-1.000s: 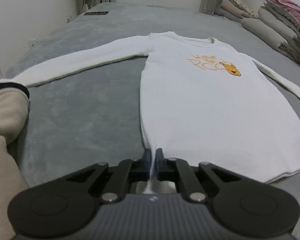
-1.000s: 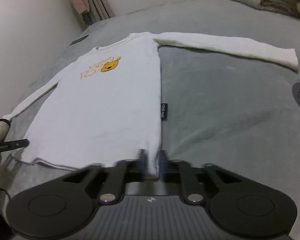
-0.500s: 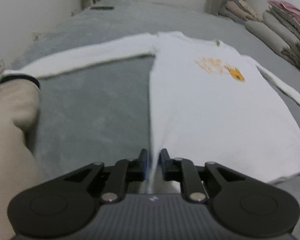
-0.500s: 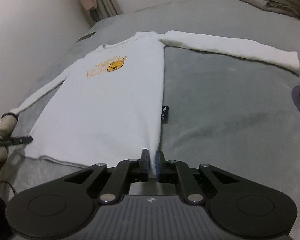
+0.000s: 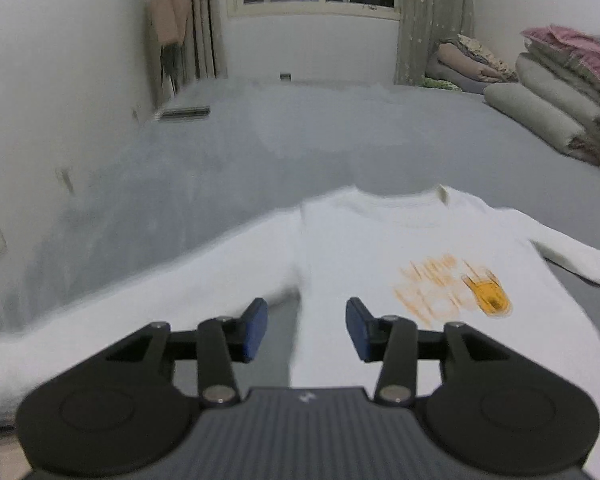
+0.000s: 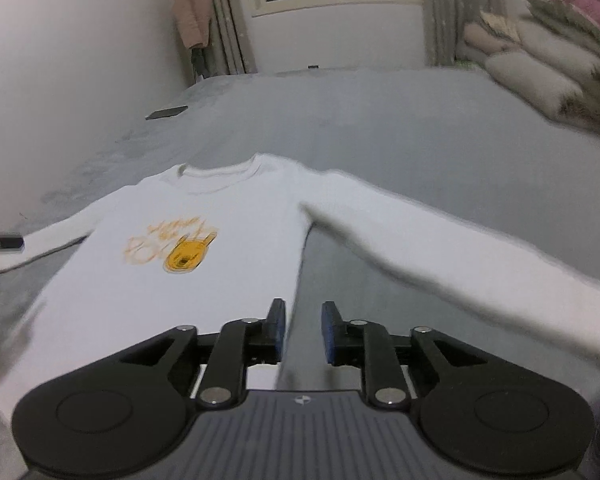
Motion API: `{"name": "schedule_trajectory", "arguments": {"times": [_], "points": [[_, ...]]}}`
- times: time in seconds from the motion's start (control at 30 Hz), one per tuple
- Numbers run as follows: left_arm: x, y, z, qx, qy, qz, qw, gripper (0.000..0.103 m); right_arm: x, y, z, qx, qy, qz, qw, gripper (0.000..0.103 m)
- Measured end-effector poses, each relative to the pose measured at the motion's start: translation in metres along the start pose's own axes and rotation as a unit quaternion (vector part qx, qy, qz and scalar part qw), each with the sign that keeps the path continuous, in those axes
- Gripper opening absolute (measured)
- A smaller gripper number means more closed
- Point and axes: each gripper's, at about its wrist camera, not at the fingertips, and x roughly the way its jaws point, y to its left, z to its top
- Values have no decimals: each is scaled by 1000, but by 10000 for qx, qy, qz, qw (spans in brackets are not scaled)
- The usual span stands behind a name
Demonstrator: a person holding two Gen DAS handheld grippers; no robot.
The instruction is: Fold clothes
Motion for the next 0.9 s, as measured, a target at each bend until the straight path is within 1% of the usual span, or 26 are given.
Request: {"name": "schedule_trajectory", "arguments": {"times": [0.03,0.1,0.17,0.23,0.33,0.47,0.57,0.67,0.73,0.77,0.83,0.87,0.9], "points": [[12,-1,9,71,-24,44,10000,41,8,-2,7,-67,-28,-19,10000,27],[37,-4,23,226,1,109,9997,41,28,-8,21,-145,-41,-3,9999,28],[63,-7,31,433,13,208,9988,41,47,-12,33,-218,-31,47,9997,28],[85,-9,39,553,33,214,9982,41,68,-14,45,-322,-11,52,9995,28],[115,-4,50,608,-55,74,9981,41,103,-13,65,-557,32,10,9984,28],[153,2,64,535,-75,-182,9984,41,151,-7,97,-889,25,5,9960,29],[179,-2,68,756,-107,-470,9960,47,186,2,116,-1223,41,23,9925,29],[202,-5,71,806,-146,-736,9939,56,217,9,127,-1499,135,236,9883,29],[217,-8,70,922,-103,-805,9924,57,233,9,132,-1549,160,386,9870,30],[225,-12,69,1023,-69,-783,9916,57,239,9,133,-1555,169,417,9868,30],[235,-19,64,1241,-35,-796,9891,55,251,8,133,-1594,222,479,9858,31],[239,-23,61,1333,-46,-809,9878,50,256,9,131,-1612,279,546,9850,31],[241,-26,59,1410,-92,-862,9862,29,260,10,129,-1644,320,577,9842,31]]}}
